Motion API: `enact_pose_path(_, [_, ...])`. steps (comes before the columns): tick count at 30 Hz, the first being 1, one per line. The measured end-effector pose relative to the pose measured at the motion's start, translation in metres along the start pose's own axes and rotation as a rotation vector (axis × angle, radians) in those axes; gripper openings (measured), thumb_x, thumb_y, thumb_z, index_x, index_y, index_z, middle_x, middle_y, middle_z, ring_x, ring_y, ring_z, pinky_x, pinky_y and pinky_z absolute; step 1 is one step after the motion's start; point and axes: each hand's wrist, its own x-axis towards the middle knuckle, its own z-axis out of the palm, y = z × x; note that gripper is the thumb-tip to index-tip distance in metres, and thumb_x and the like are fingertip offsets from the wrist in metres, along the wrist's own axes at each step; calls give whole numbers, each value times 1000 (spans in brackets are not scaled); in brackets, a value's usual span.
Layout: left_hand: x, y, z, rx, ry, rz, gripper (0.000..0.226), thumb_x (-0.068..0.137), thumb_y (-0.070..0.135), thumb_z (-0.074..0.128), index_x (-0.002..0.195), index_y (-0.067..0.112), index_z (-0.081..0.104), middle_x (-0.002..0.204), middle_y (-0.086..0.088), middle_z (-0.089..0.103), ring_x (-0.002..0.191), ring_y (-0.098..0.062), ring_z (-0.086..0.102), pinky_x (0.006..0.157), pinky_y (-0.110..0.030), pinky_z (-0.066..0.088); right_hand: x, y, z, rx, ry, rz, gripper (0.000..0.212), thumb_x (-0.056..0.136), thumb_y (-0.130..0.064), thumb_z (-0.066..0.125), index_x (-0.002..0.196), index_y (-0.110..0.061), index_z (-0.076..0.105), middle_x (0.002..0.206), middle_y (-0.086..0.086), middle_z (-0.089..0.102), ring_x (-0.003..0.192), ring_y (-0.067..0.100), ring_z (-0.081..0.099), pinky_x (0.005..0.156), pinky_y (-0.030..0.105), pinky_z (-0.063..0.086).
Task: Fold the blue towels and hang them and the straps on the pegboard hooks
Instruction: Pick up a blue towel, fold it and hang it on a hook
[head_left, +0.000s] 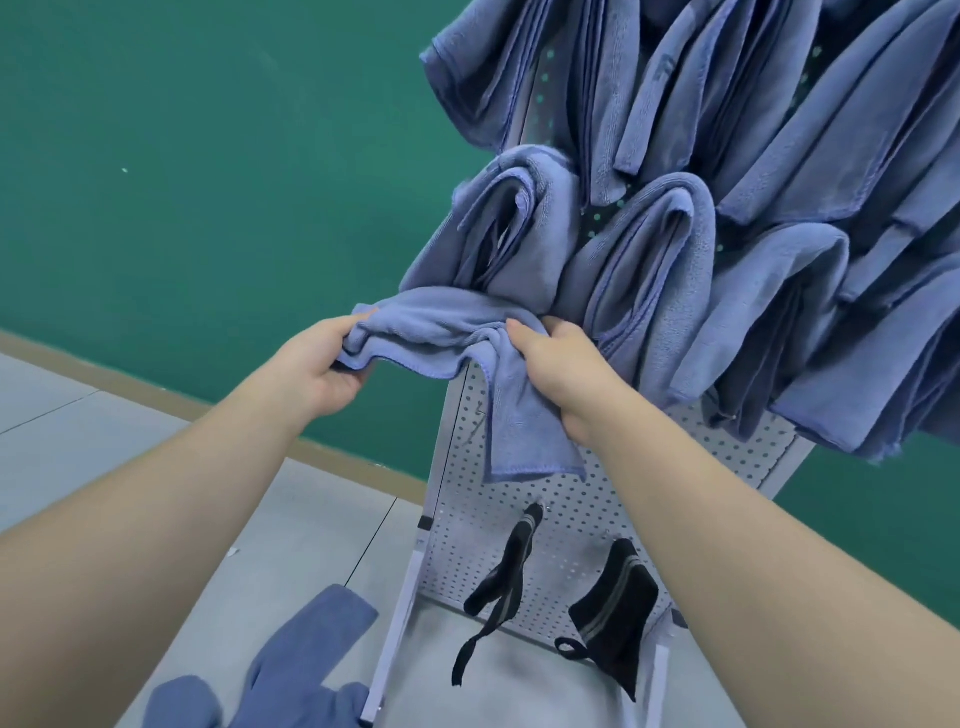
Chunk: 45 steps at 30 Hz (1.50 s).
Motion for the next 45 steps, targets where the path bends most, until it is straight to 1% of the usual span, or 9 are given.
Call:
enact_pose_path(6, [14, -23, -11, 70, 17, -69, 18, 98, -3, 56, 105, 6, 70, 79, 5, 74, 68, -4, 71, 62, -15, 56, 13, 24, 6, 12, 131, 49, 31, 100, -25, 60, 127, -9, 60, 120, 13, 69, 112, 33, 67, 94, 40, 56])
enact_pose_path(12, [15, -61, 0, 163, -6, -125, 22, 103, -2, 51, 94, 9, 68, 69, 5, 76, 60, -4, 72, 61, -18, 60, 19, 44, 6, -87, 199, 19, 25, 106, -30, 54, 123, -12, 56, 101, 2, 60, 91, 25, 55, 77, 24, 49])
enact_pose_path(16, [18, -87, 0, 204, 22, -205, 7, 100, 20, 67, 97, 14, 69, 77, 1, 78, 68, -8, 73, 59, -25, 60, 11, 43, 12, -83, 265, -6, 37, 105, -46, 51, 130, -19, 56, 113, 3, 64, 101, 26, 60, 86, 32, 43])
enact_pose_path(22, [3, -99, -38, 446, -54, -292, 38, 95, 42, 69, 107, 7, 63, 98, -10, 75, 83, -21, 74, 64, -32, 63, -32, 70, 17, -393, 269, -145, 47, 106, -27, 53, 151, -16, 44, 138, 4, 57, 125, 25, 53, 101, 35, 44])
enact_pose_path(26, [-13, -103, -87, 647, -24, -332, 34, 100, 38, 66, 111, 6, 61, 99, -10, 73, 79, -22, 72, 74, -31, 63, -90, 113, 36, -625, 310, -366, 60, 103, -21, 59, 157, -9, 35, 162, 9, 36, 150, 24, 32, 122, 35, 27])
enact_pose_path(31, [-46, -142, -163, 1171, -85, -481, 21, 100, 24, 65, 105, 4, 65, 90, -11, 69, 72, -27, 67, 63, -30, 55, -143, 193, 57, -783, 168, -585, 47, 96, -8, 64, 142, -7, 54, 157, 15, 43, 143, 33, 43, 116, 42, 37])
enact_pose_path(38, [-101, -207, -199, 1769, -405, -595, 21, 93, 32, 68, 99, 12, 70, 84, 4, 67, 82, -17, 63, 67, -23, 51, -197, 324, 56, -838, -132, -192, 32, 98, -24, 60, 126, -8, 63, 126, 9, 57, 111, 32, 62, 89, 45, 55])
enact_pose_path(42, [-116, -249, -190, 1769, -579, -578, 12, 95, 27, 69, 101, 16, 70, 85, 14, 62, 99, -22, 67, 95, -38, 54, -226, 382, 36, -1035, -328, 472, 68, 95, -66, 56, 138, -13, 51, 135, 6, 50, 119, 29, 59, 84, 35, 47])
enact_pose_path(45, [-122, -270, -179, 1735, -668, -580, 19, 96, 22, 68, 111, 11, 69, 84, 20, 58, 97, -14, 61, 95, -30, 51, -244, 410, 35, -1071, -502, 650, 74, 93, -72, 52, 142, -16, 51, 140, 5, 56, 123, 28, 60, 87, 34, 47])
